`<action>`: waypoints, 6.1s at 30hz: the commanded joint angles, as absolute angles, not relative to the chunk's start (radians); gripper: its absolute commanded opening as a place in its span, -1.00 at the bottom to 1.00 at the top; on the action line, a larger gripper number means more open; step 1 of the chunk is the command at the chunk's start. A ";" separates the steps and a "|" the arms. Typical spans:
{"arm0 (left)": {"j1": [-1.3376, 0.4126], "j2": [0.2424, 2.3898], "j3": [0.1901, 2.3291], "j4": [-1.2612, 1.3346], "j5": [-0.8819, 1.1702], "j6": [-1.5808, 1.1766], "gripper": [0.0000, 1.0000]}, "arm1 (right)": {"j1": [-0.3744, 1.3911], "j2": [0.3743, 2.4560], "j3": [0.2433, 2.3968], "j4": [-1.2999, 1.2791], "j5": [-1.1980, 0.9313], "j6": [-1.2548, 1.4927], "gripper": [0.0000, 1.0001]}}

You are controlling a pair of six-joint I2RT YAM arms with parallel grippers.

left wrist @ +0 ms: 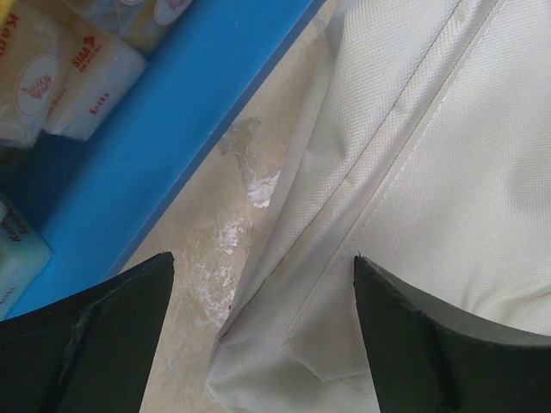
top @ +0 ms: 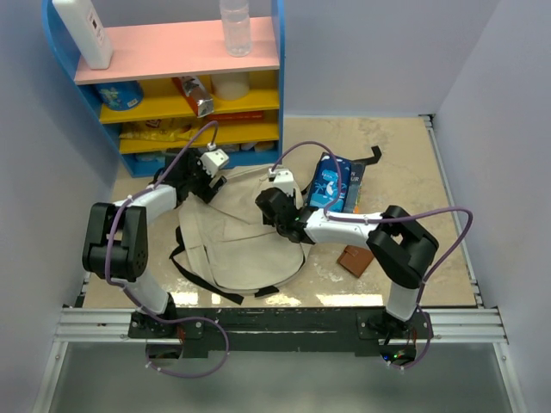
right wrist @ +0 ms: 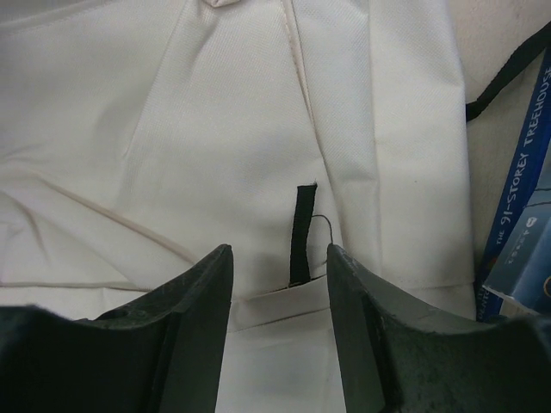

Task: Pack the student bag
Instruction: Unzip the student bag at the center of the board.

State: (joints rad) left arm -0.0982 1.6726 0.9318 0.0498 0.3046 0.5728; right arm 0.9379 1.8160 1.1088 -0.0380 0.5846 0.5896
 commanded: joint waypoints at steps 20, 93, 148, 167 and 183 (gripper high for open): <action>-0.066 1.684 0.887 0.115 0.259 0.630 0.70 | 0.896 1.870 1.131 0.058 0.557 0.545 -0.38; -0.311 1.732 1.152 -0.143 0.442 0.618 0.15 | 0.937 1.733 0.917 0.284 0.453 0.502 -1.00; -0.204 1.538 1.146 -0.368 0.508 0.489 0.49 | 0.942 1.888 1.121 0.305 0.382 0.434 -1.00; -0.270 1.845 1.118 -0.201 0.411 0.472 0.18 | 0.996 1.856 1.081 0.333 0.382 0.426 -1.00; -0.336 1.890 1.098 -0.163 0.354 0.451 0.18 | 1.140 1.924 1.106 0.302 0.359 0.436 -1.00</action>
